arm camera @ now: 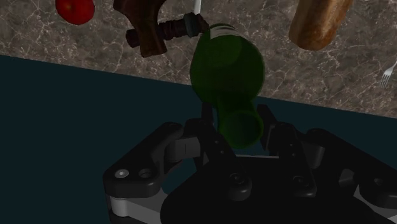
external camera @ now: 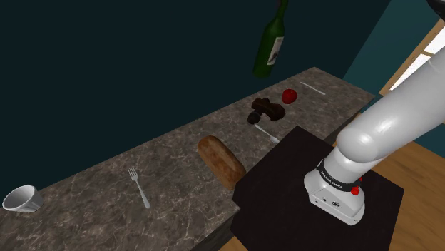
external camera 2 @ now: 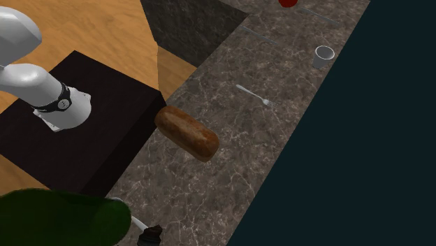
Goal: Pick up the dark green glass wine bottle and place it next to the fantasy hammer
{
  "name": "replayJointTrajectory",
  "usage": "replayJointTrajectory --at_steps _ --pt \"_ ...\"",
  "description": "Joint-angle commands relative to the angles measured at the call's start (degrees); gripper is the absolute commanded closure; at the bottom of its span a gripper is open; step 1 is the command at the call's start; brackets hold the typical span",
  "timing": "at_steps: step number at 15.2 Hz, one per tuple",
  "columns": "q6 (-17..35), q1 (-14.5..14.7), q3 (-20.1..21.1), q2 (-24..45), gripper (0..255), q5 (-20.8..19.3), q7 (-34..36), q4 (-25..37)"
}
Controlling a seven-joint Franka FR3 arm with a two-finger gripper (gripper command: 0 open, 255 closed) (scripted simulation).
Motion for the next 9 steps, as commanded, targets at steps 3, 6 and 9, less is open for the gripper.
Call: replayJointTrajectory --at_steps 3,6,9 --pt "-0.4 -2.4 -3.3 0.3 255 0.1 -5.8 0.5" --pt "-0.8 -4.2 -5.9 0.9 255 0.2 -10.2 1.3" --pt "-1.3 -6.1 -8.4 2.0 255 0.5 -14.5 2.7"
